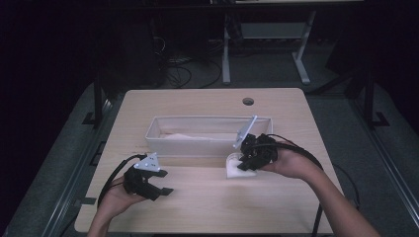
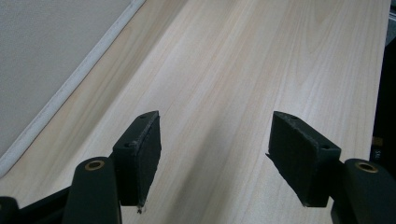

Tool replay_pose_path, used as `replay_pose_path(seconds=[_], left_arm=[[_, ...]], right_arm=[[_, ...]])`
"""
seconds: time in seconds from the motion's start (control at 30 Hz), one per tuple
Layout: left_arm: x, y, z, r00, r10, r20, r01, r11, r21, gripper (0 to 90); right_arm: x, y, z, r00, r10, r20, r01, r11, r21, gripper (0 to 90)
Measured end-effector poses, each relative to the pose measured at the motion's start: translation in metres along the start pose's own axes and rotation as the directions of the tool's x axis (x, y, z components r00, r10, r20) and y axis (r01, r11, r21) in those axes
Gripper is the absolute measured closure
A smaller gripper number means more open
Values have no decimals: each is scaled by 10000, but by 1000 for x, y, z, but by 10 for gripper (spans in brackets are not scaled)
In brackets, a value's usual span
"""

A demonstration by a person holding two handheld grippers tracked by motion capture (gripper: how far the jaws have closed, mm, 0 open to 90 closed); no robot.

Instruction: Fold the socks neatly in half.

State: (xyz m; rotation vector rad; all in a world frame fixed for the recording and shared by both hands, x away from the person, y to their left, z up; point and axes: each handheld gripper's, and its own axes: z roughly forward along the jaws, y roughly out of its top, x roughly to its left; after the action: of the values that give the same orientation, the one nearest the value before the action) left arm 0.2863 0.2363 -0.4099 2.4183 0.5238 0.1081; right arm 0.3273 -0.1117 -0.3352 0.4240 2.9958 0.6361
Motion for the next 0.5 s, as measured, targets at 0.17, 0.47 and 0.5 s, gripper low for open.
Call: replay_pose_path(seconds=[0.17, 0.47, 0.5], left_arm=[[1, 0, 0, 10000, -21, -9, 21, 10000, -8, 327], [1, 0, 1, 10000, -36, 27, 36, 10000, 22, 320], [1, 0, 2, 10000, -15, 38, 14, 10000, 42, 320]], right_arm=[[-5, -1, -8, 9999, 133, 79, -133, 9999, -53, 761], [-16, -4, -20, 9994, 306, 184, -303, 9994, -152, 760], [-17, -5, -21, 9992, 340, 189, -337, 9993, -150, 760]])
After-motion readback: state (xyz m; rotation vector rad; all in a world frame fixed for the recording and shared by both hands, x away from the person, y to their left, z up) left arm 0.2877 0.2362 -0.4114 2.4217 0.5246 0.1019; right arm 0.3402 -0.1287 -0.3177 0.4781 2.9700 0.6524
